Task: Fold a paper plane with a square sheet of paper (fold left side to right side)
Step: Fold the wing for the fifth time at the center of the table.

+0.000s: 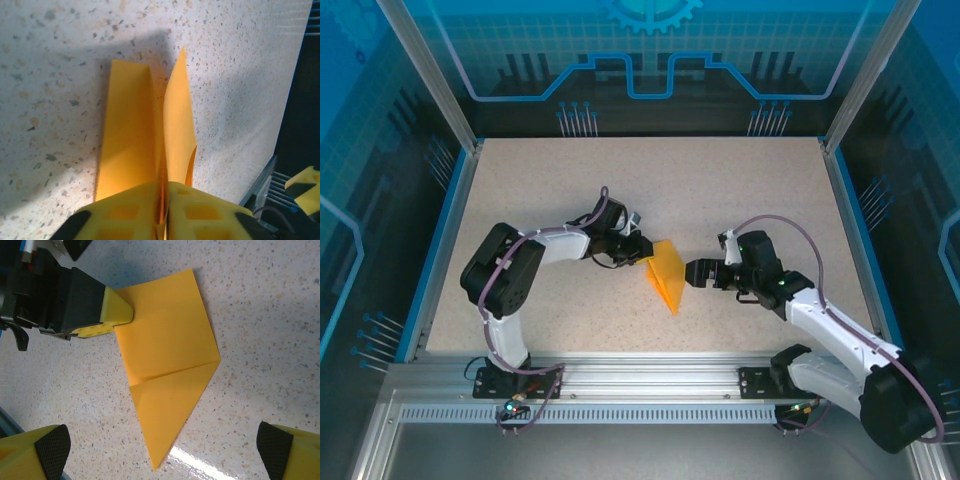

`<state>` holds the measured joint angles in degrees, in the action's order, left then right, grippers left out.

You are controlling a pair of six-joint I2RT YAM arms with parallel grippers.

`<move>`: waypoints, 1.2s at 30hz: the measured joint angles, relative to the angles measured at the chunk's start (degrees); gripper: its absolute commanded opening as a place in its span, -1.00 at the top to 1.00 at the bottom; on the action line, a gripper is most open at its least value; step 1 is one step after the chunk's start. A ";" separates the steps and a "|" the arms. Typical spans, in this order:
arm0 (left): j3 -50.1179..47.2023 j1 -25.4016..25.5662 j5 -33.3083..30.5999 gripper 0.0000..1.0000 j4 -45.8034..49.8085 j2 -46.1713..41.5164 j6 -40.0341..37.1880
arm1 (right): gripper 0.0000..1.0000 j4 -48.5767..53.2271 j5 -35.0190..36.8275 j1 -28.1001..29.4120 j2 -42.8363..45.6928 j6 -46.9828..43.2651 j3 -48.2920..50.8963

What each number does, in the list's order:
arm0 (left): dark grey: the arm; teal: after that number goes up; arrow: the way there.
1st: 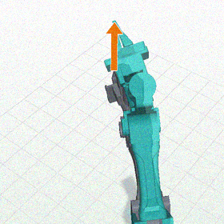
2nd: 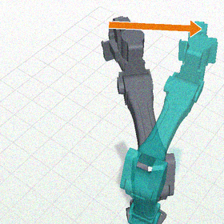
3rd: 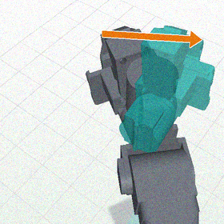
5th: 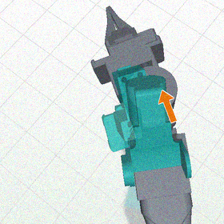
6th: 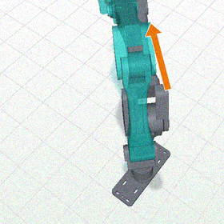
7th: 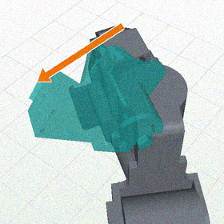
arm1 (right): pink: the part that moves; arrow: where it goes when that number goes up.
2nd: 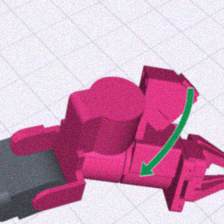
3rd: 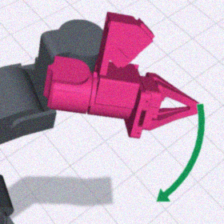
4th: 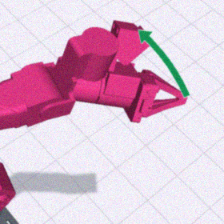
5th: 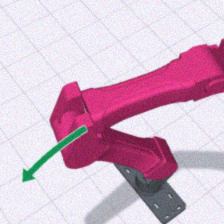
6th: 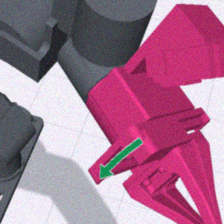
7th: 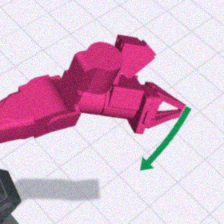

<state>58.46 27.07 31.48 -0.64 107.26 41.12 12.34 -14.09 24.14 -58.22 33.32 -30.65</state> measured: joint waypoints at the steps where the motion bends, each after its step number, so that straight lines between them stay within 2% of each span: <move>1: 0.02 0.00 -0.04 0.87 0.20 -0.04 -0.98 | -0.99 0.09 -0.61 -0.57 -0.66 -0.37 -0.11; 13: -2.10 -0.20 2.64 0.96 2.71 -6.29 -13.09 | -0.99 -1.86 -9.27 -3.30 -11.69 -10.34 -8.24; 19: -5.92 -0.72 5.42 0.96 1.64 -8.68 -17.03 | -0.84 -7.17 -16.96 -6.95 -19.15 -11.78 -9.53; 29: -8.74 -1.33 7.93 0.97 -0.61 -8.79 -19.06 | -0.63 -17.92 -27.32 -8.20 -29.99 -12.39 -9.14; 36: -8.81 -1.36 8.70 0.97 -2.25 -8.79 -19.10 | -0.57 -21.55 -31.91 -8.17 -37.62 -12.41 -9.16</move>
<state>49.65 25.71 40.18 -2.90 98.48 22.02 -9.21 -46.00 15.97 -95.83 20.91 -39.81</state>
